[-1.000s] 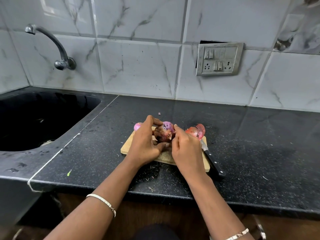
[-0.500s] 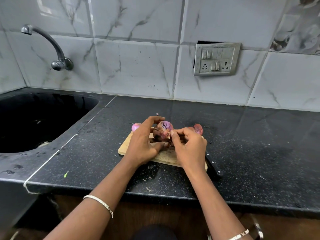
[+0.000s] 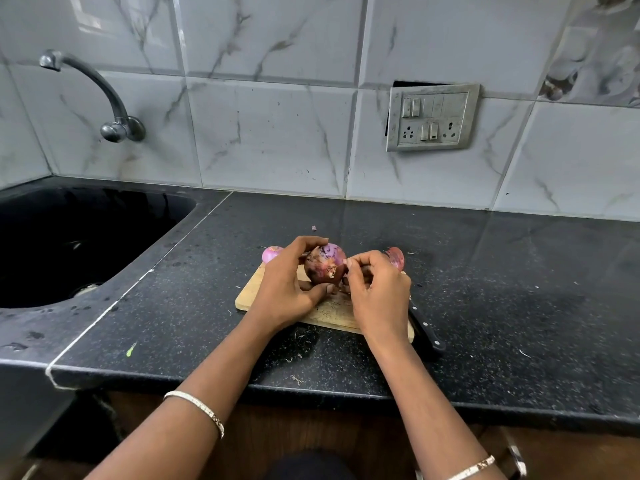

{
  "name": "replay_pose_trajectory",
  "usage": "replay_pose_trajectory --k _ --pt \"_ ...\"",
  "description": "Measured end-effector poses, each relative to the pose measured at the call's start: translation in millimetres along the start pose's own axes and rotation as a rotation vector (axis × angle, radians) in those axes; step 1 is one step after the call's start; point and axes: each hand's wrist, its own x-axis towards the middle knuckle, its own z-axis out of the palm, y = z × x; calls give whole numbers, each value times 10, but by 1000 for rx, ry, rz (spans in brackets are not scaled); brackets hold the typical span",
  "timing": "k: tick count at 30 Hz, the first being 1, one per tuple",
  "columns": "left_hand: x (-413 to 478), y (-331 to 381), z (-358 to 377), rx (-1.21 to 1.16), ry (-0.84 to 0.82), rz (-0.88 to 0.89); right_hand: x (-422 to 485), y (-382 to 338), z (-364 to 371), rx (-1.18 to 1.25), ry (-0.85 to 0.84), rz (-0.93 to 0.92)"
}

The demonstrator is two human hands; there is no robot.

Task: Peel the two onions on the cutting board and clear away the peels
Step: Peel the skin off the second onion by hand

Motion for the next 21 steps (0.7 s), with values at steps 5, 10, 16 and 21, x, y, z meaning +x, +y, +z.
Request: replay_pose_trajectory --k 5,10,16,21 --pt "22 -32 -15 64 43 -4 -10 -11 -1 -13 -5 -38" --pt "36 -29 -15 114 84 6 -9 1 17 4 -10 -45" --pt "32 -27 -30 27 64 -37 2 2 6 92 52 -11" --pt "23 -8 -31 -22 -11 -34 17 49 -2 21 86 26"
